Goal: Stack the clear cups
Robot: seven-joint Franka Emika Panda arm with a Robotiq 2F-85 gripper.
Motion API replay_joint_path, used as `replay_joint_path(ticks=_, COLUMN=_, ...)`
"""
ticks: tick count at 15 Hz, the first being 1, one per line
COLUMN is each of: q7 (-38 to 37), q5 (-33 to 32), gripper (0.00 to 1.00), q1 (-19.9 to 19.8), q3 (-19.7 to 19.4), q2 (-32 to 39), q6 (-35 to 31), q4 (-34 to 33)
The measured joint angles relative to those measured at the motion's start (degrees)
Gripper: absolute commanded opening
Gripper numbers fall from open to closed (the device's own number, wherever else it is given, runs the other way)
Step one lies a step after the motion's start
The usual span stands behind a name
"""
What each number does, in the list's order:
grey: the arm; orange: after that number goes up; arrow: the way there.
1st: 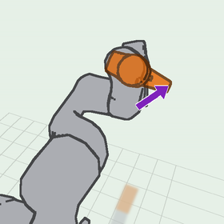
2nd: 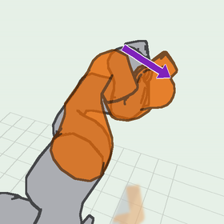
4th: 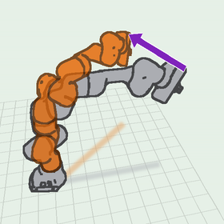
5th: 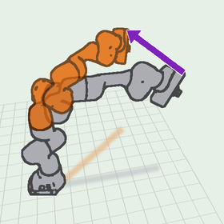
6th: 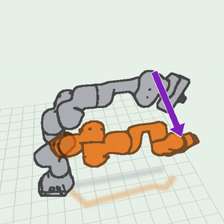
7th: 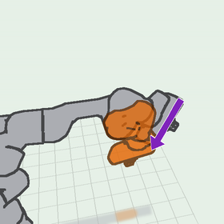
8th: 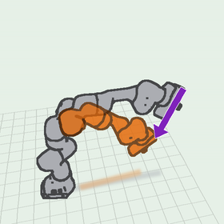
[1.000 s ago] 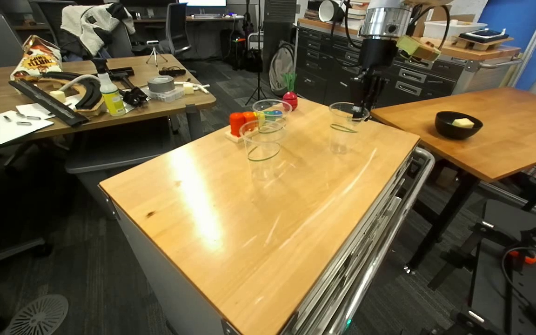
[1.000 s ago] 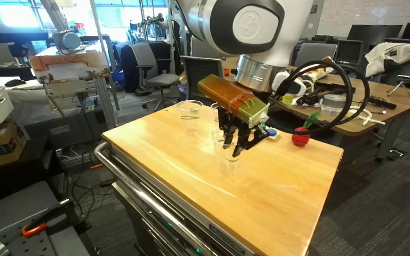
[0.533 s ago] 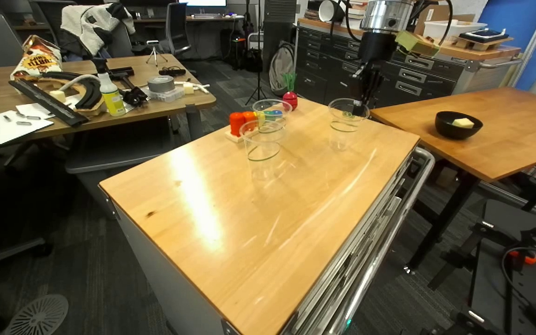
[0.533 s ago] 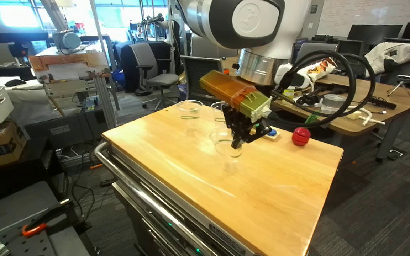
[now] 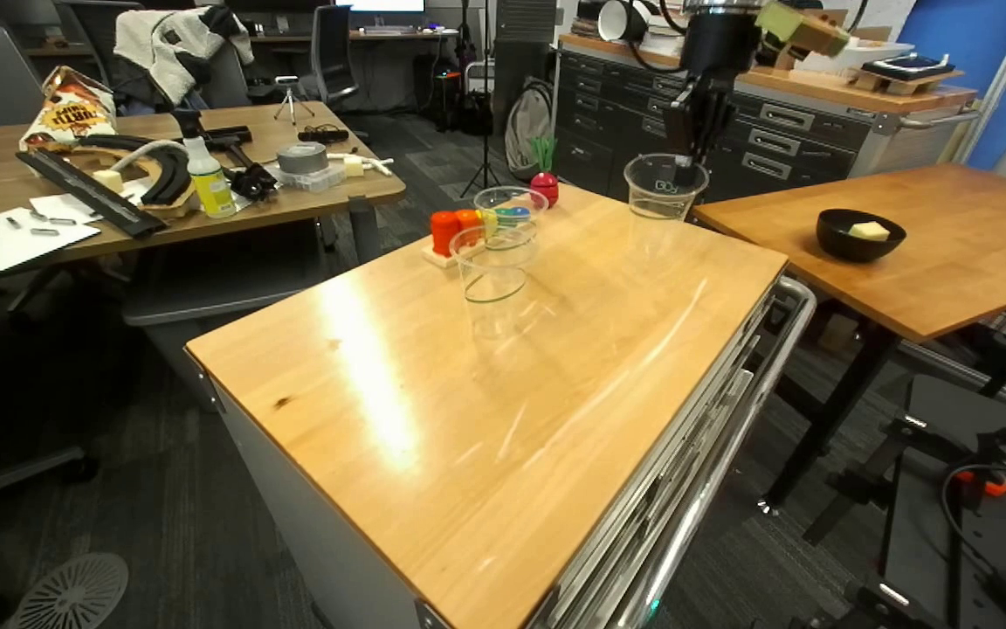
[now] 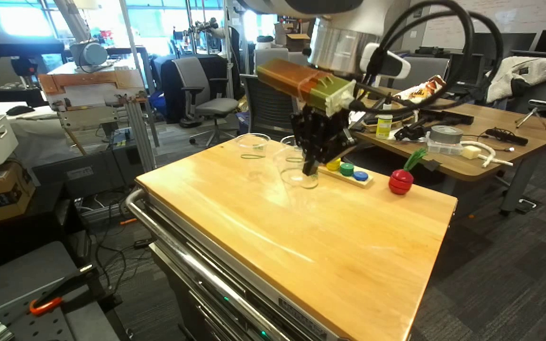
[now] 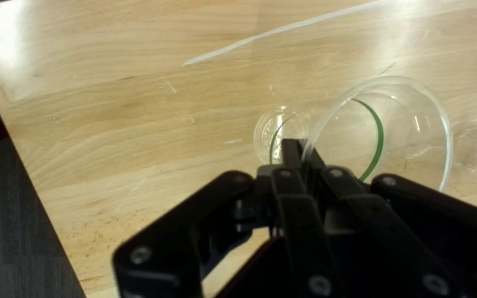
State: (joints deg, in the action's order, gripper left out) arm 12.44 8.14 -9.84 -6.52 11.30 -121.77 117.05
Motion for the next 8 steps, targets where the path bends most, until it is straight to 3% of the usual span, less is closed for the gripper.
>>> replay_joint_path(ticks=4, q7=-2.5, q5=0.0, gripper=0.01, q1=2.0, q3=0.8, q2=-3.0, q6=8.8, q4=-5.0)
replay_joint_path(ticks=8, q7=-4.6, q5=0.3, gripper=0.01, q1=3.8, q3=2.3, q2=-1.2, q6=11.4, q4=-11.4)
